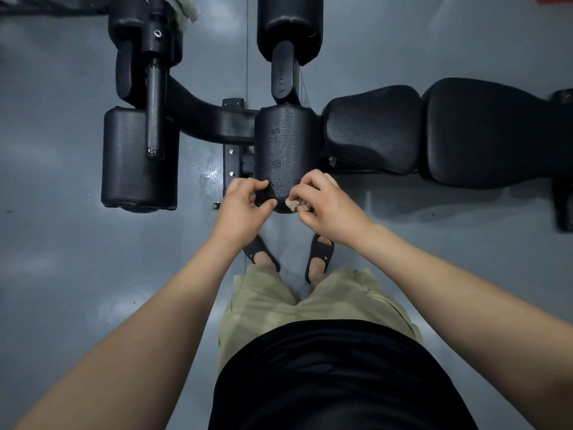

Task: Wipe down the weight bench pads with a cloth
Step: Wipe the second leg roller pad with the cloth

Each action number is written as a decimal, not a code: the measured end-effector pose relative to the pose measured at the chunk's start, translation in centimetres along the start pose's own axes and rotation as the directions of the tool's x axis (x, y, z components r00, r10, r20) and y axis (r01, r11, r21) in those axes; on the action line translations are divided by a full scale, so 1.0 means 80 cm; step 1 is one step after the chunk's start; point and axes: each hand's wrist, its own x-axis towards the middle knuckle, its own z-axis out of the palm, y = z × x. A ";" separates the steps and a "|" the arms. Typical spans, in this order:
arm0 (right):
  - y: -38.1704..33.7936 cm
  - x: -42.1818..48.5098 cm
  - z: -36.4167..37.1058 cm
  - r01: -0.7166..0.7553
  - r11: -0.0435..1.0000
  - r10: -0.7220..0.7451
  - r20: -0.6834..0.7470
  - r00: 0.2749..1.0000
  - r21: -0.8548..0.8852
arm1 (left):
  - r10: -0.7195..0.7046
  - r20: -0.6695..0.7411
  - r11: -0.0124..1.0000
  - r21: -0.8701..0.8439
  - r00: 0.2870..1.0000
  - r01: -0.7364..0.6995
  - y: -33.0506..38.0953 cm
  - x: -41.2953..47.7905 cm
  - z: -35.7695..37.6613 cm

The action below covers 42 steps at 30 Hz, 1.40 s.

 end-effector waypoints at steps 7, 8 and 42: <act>0.014 0.052 -0.012 -0.073 0.997 0.077 -0.102 0.992 0.041 | 0.040 -0.015 0.998 0.049 0.999 -0.039 0.002 -0.003 0.005; 0.017 0.064 -0.014 -0.094 0.995 0.098 -0.124 0.987 0.039 | 0.048 -0.016 0.997 0.062 0.999 -0.047 0.003 -0.004 0.006; 0.034 0.115 -0.027 -0.029 0.999 0.024 -0.143 0.989 -0.036 | -0.013 0.014 0.997 0.078 1.000 0.012 0.003 0.004 0.009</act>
